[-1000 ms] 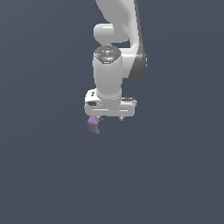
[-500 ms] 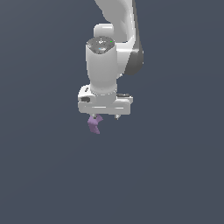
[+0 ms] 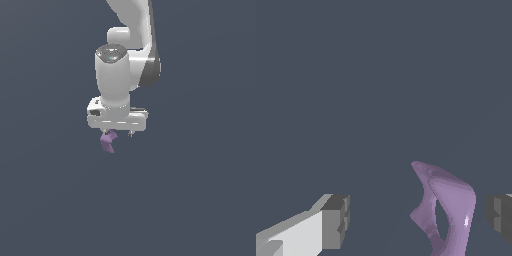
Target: Pick up the object and move it to a goal position.
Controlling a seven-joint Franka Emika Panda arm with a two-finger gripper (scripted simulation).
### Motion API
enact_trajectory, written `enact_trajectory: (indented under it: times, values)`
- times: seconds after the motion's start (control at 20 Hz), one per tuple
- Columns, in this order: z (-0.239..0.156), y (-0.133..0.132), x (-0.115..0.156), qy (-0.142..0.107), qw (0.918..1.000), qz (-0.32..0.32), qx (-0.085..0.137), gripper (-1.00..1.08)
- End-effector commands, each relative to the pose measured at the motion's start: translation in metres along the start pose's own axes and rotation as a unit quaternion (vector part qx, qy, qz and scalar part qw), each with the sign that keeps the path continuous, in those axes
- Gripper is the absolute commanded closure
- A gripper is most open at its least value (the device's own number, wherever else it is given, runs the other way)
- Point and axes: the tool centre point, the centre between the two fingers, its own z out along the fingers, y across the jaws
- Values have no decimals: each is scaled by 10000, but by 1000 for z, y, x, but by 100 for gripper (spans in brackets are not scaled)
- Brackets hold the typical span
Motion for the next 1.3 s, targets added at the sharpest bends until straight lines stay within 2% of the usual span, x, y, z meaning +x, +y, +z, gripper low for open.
enact_trajectory:
  times: [0.0, 0.65, 1.25]
  values:
    - [7, 6, -7, -34, 9999, 140, -3, -92]
    - [50, 48, -65, -248, 9933, 1131, -32, -92]
    - [62, 52, -72, -273, 9919, 1243, -37, -92]
